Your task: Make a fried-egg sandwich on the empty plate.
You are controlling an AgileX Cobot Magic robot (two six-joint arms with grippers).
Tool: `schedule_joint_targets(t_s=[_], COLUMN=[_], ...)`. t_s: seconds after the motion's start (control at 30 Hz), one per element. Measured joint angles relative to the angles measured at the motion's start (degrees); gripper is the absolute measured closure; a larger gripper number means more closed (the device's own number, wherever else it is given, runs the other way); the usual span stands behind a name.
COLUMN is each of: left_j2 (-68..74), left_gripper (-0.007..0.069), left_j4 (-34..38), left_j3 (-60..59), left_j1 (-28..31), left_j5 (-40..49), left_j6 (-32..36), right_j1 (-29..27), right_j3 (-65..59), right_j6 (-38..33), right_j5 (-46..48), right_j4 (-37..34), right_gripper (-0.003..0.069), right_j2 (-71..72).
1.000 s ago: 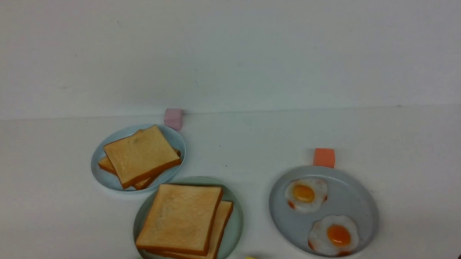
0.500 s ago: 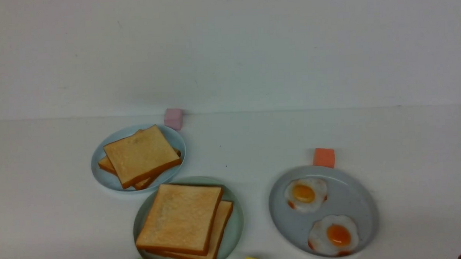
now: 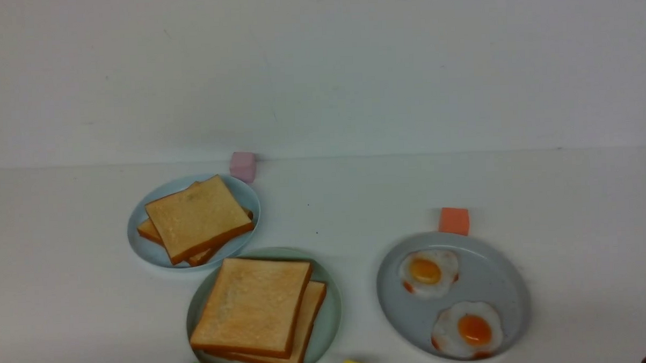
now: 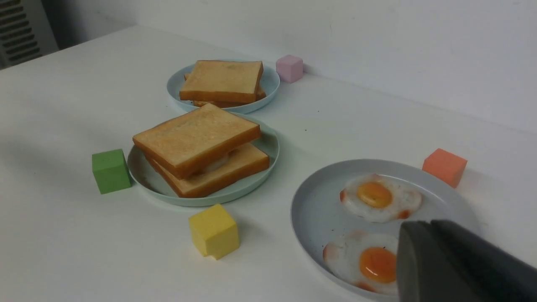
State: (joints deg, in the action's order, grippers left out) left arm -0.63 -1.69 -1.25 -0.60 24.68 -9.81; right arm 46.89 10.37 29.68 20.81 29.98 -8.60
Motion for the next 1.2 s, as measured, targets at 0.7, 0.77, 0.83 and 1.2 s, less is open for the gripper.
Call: schedule_joint_targets(t_s=[0.7, 0.77, 0.83, 1.2], left_j2=[0.0, 0.0, 0.0, 0.0], left_gripper=[0.0596, 0.0596, 0.0594, 0.0587], left_j4=[0.0, 0.0, 0.0, 0.0], left_j3=[0.0, 0.0, 0.0, 0.0], left_j1=[0.0, 0.0, 0.0, 0.0], left_j5=[0.0, 0.0, 0.0, 0.0], left_j6=[0.0, 0.0, 0.0, 0.0], right_j1=[-21.2, -28.0, -31.7, -41.7], right_j3=[0.0, -0.3, -1.1, -11.1], right_j6=[0.0, 0.0, 0.0, -18.9], right_j5=[0.4, 0.7, 0.9, 2.5], right_j4=[-15.8, -17.0, -17.5, -29.3], right_gripper=[0.0584, 0.0580, 0.0578, 0.0571], right_j2=[0.9, 1.2, 2.1, 9.2])
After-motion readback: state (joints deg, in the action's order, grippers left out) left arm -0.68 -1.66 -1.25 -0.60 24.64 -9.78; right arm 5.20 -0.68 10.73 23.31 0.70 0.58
